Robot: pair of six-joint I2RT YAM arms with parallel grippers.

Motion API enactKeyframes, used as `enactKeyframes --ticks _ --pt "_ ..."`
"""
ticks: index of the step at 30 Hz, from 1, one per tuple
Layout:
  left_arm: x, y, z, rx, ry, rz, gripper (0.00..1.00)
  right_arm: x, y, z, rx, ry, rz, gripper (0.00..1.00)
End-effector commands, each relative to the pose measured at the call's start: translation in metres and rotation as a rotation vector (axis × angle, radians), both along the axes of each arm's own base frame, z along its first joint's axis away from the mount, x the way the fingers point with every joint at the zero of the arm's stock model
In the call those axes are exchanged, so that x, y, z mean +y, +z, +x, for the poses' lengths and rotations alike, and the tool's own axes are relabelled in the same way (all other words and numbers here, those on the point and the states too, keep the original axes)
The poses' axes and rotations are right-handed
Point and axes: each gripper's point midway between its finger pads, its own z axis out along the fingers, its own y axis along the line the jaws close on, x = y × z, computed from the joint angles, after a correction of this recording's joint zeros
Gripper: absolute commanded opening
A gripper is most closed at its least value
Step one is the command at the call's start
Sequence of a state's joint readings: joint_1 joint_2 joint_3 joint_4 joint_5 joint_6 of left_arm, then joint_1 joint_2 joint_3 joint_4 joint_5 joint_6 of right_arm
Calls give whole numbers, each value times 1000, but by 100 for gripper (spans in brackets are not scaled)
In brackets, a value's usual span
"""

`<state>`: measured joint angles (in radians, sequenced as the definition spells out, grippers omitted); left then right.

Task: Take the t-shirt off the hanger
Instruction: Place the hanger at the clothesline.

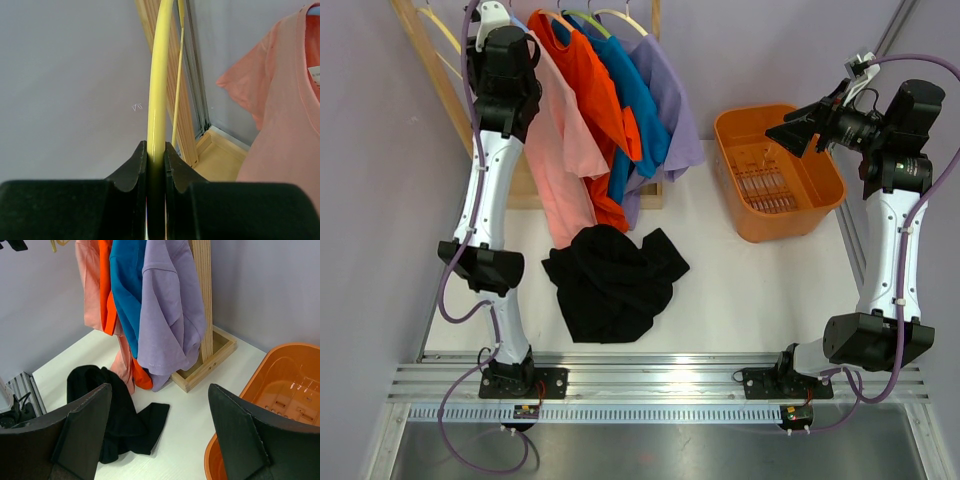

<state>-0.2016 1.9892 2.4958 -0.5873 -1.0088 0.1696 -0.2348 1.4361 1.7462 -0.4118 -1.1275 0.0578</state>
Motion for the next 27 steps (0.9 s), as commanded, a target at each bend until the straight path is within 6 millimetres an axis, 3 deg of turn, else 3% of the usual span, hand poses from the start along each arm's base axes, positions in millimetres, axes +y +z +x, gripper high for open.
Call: enactKeyframes --ticks 1,3,14,27 --pt "-1 28 4 -101 -37 5 0 5 14 -12 -51 17 -8 86" --pt "-1 31 10 -107 -60 10 0 4 14 -10 -48 16 -3 86" --pt "-1 5 40 -48 -104 24 0 4 16 -11 -48 11 3 86" --pt "-11 -30 42 6 -161 -83 0 5 14 -13 -44 13 9 86"
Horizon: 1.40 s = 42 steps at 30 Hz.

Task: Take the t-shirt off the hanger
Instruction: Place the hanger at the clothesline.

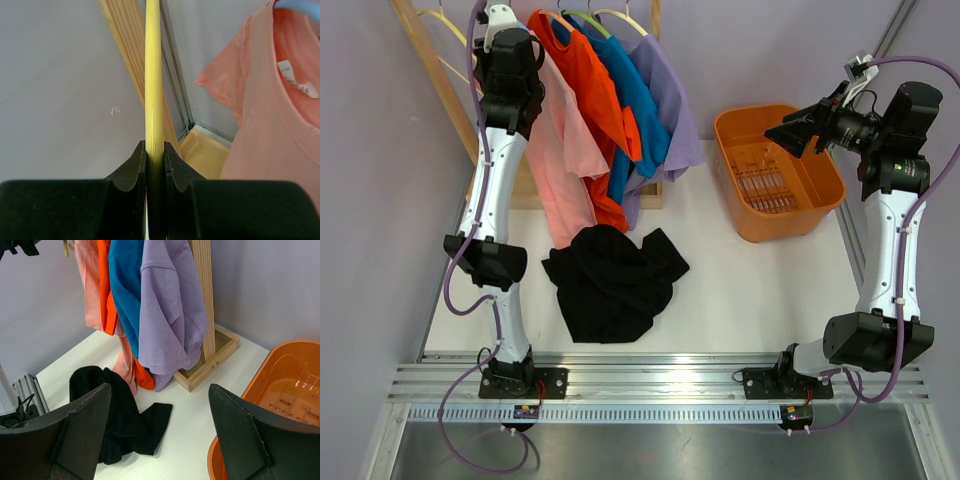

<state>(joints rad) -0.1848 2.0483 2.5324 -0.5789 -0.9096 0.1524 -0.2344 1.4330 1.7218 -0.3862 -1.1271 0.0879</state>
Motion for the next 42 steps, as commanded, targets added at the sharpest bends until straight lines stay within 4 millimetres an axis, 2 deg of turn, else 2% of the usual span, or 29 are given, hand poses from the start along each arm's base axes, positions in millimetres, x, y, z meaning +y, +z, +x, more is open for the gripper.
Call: enactKeyframes --ticks 1,5,6,8,9,12,13,16,20,28,34,36,38,39,41,42 --pt "-6 -15 12 2 -86 -74 0 5 17 -15 -63 15 -9 86" --pt "-14 -6 7 -40 -104 -107 6 5 16 -15 -60 17 -9 86" --pt "-15 -5 6 -42 -105 -109 14 6 16 -16 -60 17 -8 86" --pt "-17 -2 2 -52 -110 -123 22 6 16 -17 -61 18 -8 86" --pt "-19 -3 2 -66 -115 -148 32 6 16 -17 -61 17 -8 86" --pt "-23 3 -3 -92 -135 -181 48 6 16 -18 -62 20 -8 86" --pt "-25 4 -4 -102 -139 -198 58 6 16 -18 -63 20 -9 86" --pt "-31 15 -11 -136 -174 -227 71 6 16 -19 -62 20 -8 86" --pt "-39 32 -19 -193 -219 -279 82 7 16 -19 -64 23 -7 87" --pt "-65 66 -40 -285 -379 -384 98 8 17 -21 -65 29 -6 87" --pt "-85 71 -55 -284 -492 -474 99 10 18 -24 -75 49 -11 87" --pt "-92 83 -70 -304 -546 -500 99 12 17 -26 -84 72 -17 87" --pt "-95 81 -78 -288 -573 -507 99 14 15 -27 -82 103 -16 87" --pt "-96 92 -96 -305 -602 -509 99 15 17 -29 -91 117 -17 87" --pt "-96 83 -108 -275 -619 -497 99 19 16 -30 -86 146 -15 87" --pt "-91 97 -130 -309 -639 -489 99 21 15 -30 -83 159 -13 87"
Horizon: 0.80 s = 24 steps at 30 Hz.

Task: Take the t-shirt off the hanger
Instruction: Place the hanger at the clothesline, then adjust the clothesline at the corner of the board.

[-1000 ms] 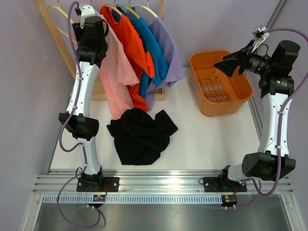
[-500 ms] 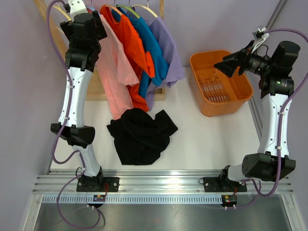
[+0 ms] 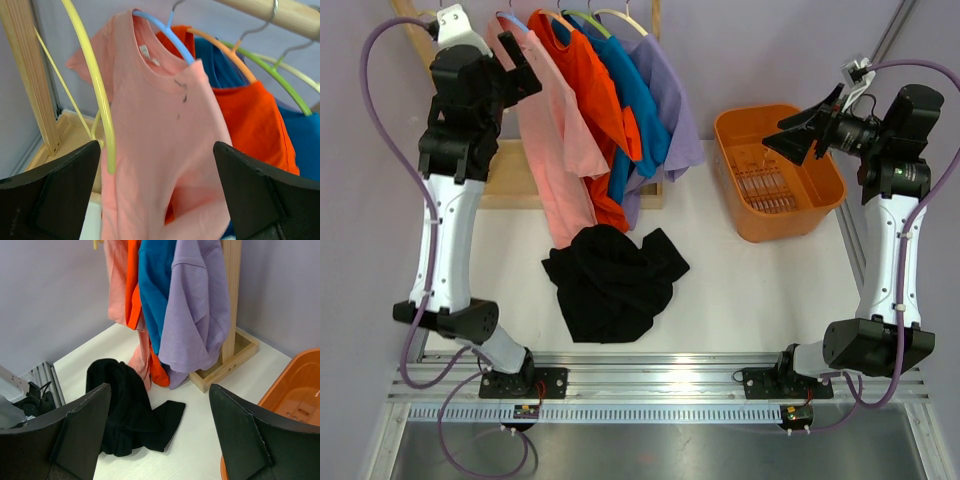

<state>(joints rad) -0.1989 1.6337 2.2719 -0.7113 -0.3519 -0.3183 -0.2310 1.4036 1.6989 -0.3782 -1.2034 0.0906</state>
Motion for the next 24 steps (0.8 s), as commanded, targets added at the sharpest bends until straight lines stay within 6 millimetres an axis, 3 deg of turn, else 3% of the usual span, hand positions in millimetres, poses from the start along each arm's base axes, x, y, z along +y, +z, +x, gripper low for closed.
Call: enactKeyframes --ticks 1,2,3,4,5,7,8,11,13,15,16,18,20,21,22,24 --pt "-2 44 -59 -132 -95 -27 99 14 10 -12 -64 94 -14 87" --pt "-3 26 -59 -90 -111 -26 99 15 8 -7 -55 98 -12 87" --pt "7 37 -82 -130 -104 -37 99 17 3 -5 -18 96 -7 87" --pt "9 34 -88 -131 -112 -45 99 22 1 -3 -18 108 -19 87" --pt "5 17 -88 -96 -141 -46 99 25 0 5 -6 109 -26 87" --pt "7 19 -112 -126 -174 -40 99 28 -18 16 44 78 -76 87" --pt "2 -1 -115 -87 -209 -42 99 41 -23 23 59 99 -100 87" --pt "6 -16 -145 -74 -209 -42 99 54 -60 35 155 71 -192 86" --pt "13 -50 -154 7 -171 -59 99 65 -78 41 198 43 -226 85" --pt "24 -61 -174 14 -111 -79 99 68 -97 52 238 -16 -244 85" --pt "26 -87 -174 73 -89 -114 99 70 -101 52 257 -20 -237 84" --pt "30 -107 -180 109 -57 -168 99 74 -113 51 258 -6 -252 84" --pt "25 -149 -175 213 -37 -283 99 77 -121 44 255 33 -258 85" --pt "23 -163 -170 244 -29 -330 99 77 -122 42 243 53 -261 86" --pt "19 -190 -160 285 -15 -414 99 78 -125 41 249 56 -260 86" --pt "18 -212 -149 310 10 -512 99 78 -130 38 262 60 -261 86"
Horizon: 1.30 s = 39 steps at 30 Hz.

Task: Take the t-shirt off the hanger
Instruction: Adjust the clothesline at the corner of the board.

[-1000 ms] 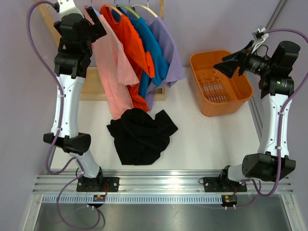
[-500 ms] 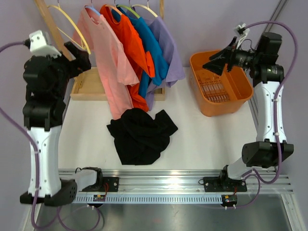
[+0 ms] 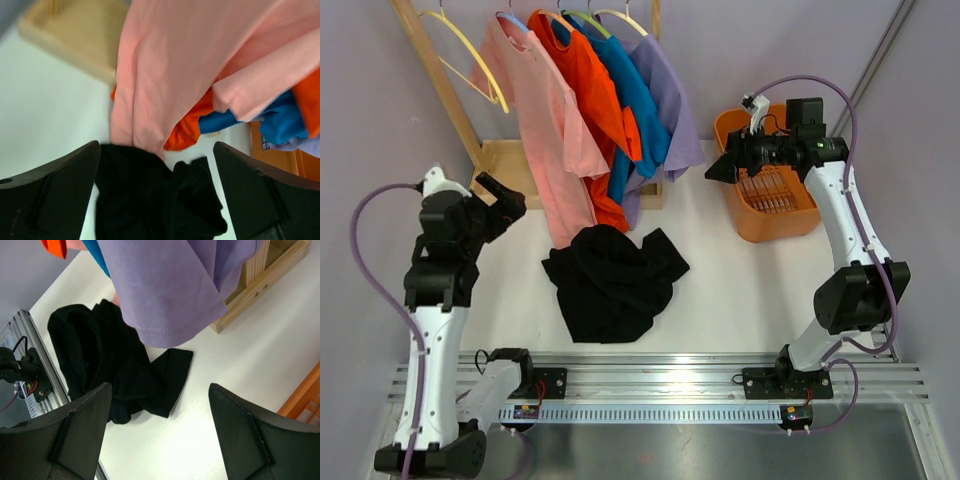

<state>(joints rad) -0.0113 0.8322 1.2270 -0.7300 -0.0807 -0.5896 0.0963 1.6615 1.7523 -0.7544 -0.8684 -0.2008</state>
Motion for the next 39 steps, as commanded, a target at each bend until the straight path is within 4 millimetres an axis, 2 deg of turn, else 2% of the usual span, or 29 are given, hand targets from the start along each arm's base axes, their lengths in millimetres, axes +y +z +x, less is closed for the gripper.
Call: enactKeyframes --ticks 1,2,3,5,6,7,9,10,12,13,14,15,16,17,23,24,25,28,29,30,33,35,36,37,38,39 --pt "-4 -48 33 76 96 -286 99 -3 12 -6 -77 5 -22 86" --pt "0 -66 40 98 132 -320 99 -4 9 -9 -70 4 -24 86" --pt "9 -65 53 54 168 -356 99 -4 8 -9 -73 2 -29 86" --pt "16 -83 74 58 232 -450 96 -6 6 -12 -77 -1 -35 86" --pt "23 -76 87 9 250 -474 95 -7 5 -13 -82 -5 -42 87" --pt "26 -90 100 37 285 -508 95 -7 4 -14 -85 -5 -45 87" --pt "33 -87 119 16 318 -534 95 -9 3 -16 -89 -11 -53 87" --pt "37 -104 133 63 354 -556 95 -9 2 -19 -90 -13 -54 88" --pt "44 -107 150 74 385 -569 95 -10 1 -20 -95 -16 -56 88" --pt "47 -113 156 92 414 -586 95 -10 0 -22 -92 -18 -57 88" --pt "52 -135 166 140 450 -586 95 -11 -1 -23 -91 -20 -59 88" --pt "56 -134 172 151 469 -596 95 -12 -2 -23 -88 -23 -60 88" --pt "59 -142 175 175 501 -615 95 -12 -2 -24 -88 -24 -62 88" --pt "62 -160 180 221 526 -628 95 -13 -2 -25 -86 -26 -64 88" --pt "76 -194 191 287 607 -656 95 -19 -2 -25 -84 -36 -70 88" --pt "81 -215 191 346 645 -665 95 -21 -2 -23 -85 -39 -70 89" --pt "82 -215 197 353 646 -672 94 -20 -2 -22 -83 -35 -71 89" --pt "88 -240 209 400 663 -680 94 -20 -1 -21 -81 -29 -75 88" --pt "90 -237 217 380 655 -686 93 -21 -4 -21 -74 -28 -82 88" --pt "90 -248 221 399 662 -695 93 -21 -3 -21 -76 -25 -83 89" --pt "95 -247 234 394 663 -702 93 -22 -6 -21 -69 -32 -91 89" --pt "95 -265 231 461 686 -697 91 -23 -8 -20 -54 -38 -91 89" --pt "96 -259 237 458 682 -698 91 -23 -8 -20 -54 -40 -91 88" --pt "96 -263 237 478 691 -696 90 -24 -8 -20 -52 -46 -91 89" --pt "96 -275 232 520 712 -688 89 -25 -8 -19 -52 -54 -90 88" --pt "98 -275 234 526 727 -692 86 -25 -8 -19 -52 -56 -90 89"
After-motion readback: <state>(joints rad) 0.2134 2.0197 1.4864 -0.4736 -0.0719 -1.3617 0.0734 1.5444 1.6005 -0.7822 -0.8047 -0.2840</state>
